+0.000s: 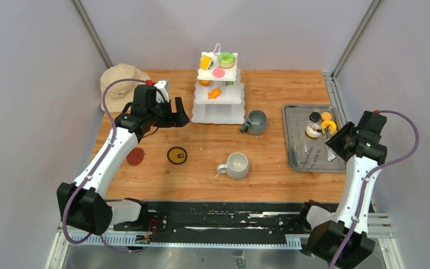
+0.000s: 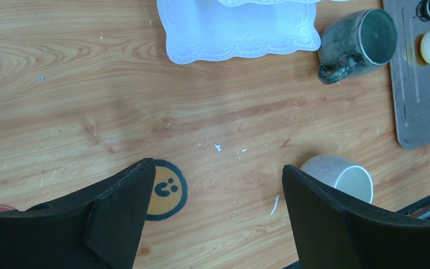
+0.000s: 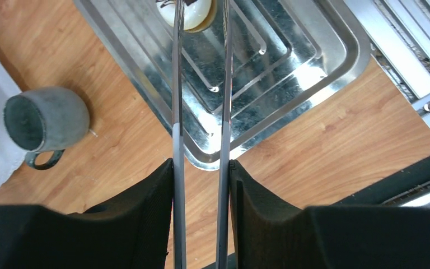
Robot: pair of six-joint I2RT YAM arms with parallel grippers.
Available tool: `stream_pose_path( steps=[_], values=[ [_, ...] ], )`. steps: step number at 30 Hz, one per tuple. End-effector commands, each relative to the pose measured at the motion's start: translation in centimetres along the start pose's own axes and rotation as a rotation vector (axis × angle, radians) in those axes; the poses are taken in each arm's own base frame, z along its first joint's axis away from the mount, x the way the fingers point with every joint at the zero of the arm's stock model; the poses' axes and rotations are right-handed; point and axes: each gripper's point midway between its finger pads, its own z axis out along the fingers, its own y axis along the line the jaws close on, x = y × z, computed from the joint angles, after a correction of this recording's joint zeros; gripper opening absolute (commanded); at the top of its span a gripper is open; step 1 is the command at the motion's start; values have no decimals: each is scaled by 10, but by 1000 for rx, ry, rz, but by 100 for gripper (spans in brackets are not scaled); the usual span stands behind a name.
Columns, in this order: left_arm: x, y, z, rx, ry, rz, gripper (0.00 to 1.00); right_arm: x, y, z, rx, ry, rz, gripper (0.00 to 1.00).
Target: Serve the afternoon tea
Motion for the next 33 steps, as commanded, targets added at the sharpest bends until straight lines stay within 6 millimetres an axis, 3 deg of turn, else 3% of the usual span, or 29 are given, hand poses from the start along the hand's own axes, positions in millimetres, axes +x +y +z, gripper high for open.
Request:
stream_pose_path(
  steps=[1, 12, 26, 33],
  values=[
    [-4, -6, 1, 26, -12, 22, 88, -8, 15, 5, -116, -16, 40, 39],
    [-5, -4, 1, 16, -21, 18, 88, -5, 21, 29, -164, 63, 93, 39],
    [-6, -4, 1, 13, -22, 18, 88, -5, 7, 33, -85, 54, 86, 39],
    [-7, -5, 1, 15, -23, 16, 88, -4, 7, 44, -89, 84, 89, 41]
  ],
)
